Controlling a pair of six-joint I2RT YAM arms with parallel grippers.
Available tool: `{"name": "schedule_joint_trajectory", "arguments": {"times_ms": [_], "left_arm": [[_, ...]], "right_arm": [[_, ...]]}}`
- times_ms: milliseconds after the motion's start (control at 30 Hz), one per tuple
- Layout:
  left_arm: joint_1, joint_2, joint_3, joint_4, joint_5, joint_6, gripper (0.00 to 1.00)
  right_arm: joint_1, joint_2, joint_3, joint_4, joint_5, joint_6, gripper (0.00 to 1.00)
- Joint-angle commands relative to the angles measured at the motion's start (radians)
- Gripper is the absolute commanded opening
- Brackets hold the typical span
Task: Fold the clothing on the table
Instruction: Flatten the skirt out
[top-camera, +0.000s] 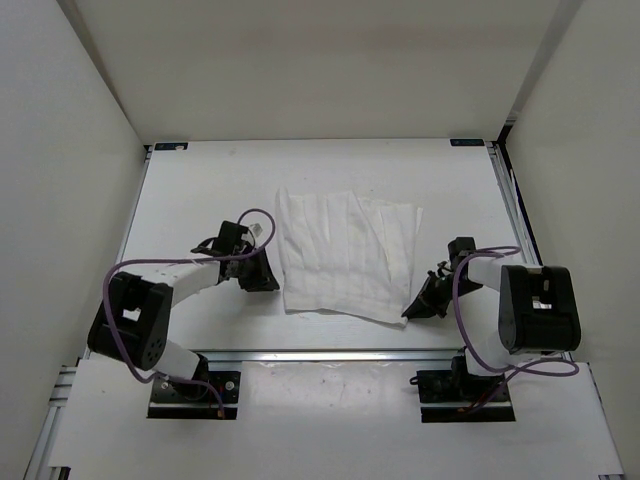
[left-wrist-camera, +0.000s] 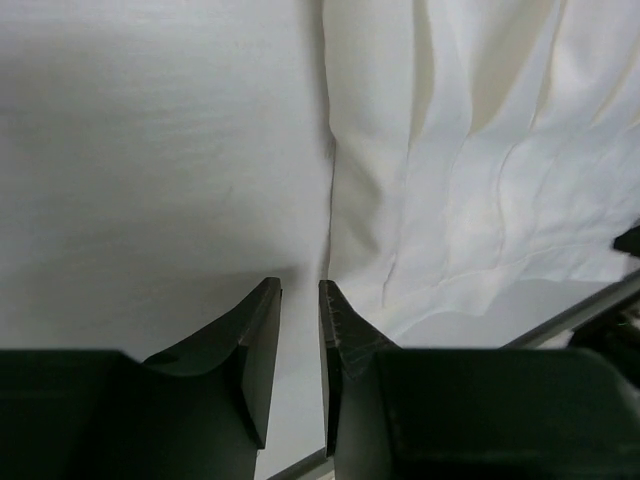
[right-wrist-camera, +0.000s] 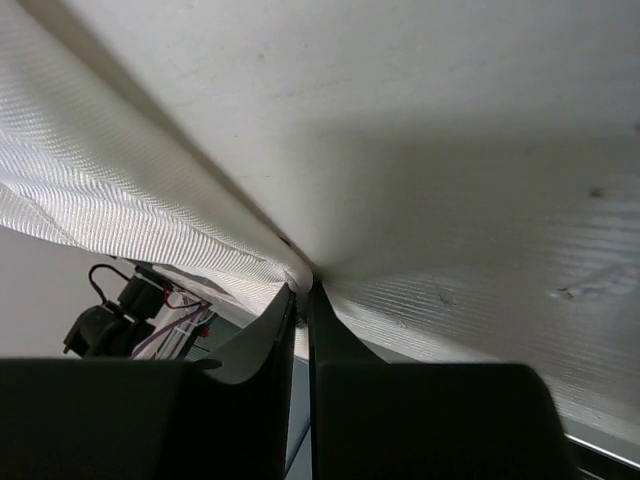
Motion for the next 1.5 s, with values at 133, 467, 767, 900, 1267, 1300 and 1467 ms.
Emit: {"name": "schedule_joint_trajectory", "arguments": {"times_ms": [133, 467, 767, 900, 1267, 1300, 1467], "left_arm": [[-0.094, -0.159, -0.071, -0.130, -0.170, 0.107, 0.28], [-0.204, -0.238, -0.161, -0.036, -0.140, -0.004, 0.31], [-0.270, -0.040, -0.085, 0.110, -0.345, -0.092, 0.30], [-0.184, 0.053, 0.027, 0.089, -0.379, -0.016, 0.30], [-0.123, 0.106, 0.197, -0.009, -0.390, 0.083, 0.31], [-0.131, 0.082, 0.194, -0.031, -0.400, 0.080, 0.32], [-0.164, 0.031, 0.151, -0.051, -0.521, 0.124, 0.33]], "right_arm": [[0.003, 0.053, 0.036, -0.006, -0.014, -0.027, 0.00], [0.092, 0.128, 0.134, -0.022, -0.037, -0.011, 0.00], [0.120, 0.134, 0.159, 0.001, -0.077, -0.001, 0.00], [0.152, 0.184, 0.176, 0.020, -0.208, -0.032, 0.00], [0.167, 0.300, 0.311, -0.012, -0.221, -0.087, 0.00], [0.156, 0.298, 0.309, -0.012, -0.226, -0.089, 0.00], [0.141, 0.318, 0.322, -0.032, -0.240, -0.116, 0.00]]}}
